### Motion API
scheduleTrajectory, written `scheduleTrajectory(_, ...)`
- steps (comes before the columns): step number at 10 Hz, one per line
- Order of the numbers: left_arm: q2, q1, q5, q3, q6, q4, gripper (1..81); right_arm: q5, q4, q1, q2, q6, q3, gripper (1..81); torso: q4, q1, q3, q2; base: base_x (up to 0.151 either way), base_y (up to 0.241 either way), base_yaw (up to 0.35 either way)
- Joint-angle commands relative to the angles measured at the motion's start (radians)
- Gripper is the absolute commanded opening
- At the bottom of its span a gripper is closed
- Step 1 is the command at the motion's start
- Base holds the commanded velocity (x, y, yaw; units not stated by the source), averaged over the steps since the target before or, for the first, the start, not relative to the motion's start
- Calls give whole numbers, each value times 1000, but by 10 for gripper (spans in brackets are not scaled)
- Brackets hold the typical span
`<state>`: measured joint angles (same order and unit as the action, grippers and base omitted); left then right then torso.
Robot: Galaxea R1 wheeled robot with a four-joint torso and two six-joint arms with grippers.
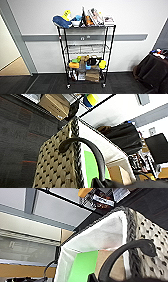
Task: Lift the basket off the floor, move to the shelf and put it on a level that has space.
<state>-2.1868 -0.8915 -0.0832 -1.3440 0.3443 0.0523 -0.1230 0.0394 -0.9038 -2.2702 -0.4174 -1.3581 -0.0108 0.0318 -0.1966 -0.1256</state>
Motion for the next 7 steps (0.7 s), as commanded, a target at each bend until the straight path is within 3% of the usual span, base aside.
scheduleTrajectory(1, 19, 114, -20, 39, 4, -20, 10, -29, -33, 122, 18, 3, 70, 10, 0, 0, 59, 0, 0, 0, 0)
scheduleTrajectory(3, 21, 114, -24, 42, 4, -20, 10, -29, -35, 124, 18, 3, 71, 10, 0, 0, 100, 0, 0, 0, 0)
scheduleTrajectory(4, 28, 118, -27, 55, 4, -20, 10, -29, -39, 125, 21, 2, 76, 10, 0, 0, 57, 0, 0, 0, 0)
scheduleTrajectory(7, 45, 125, -30, 94, 4, -23, 10, -29, -42, 131, 22, 2, 85, 10, 0, -2, 78, 0, 0, 0, 0)
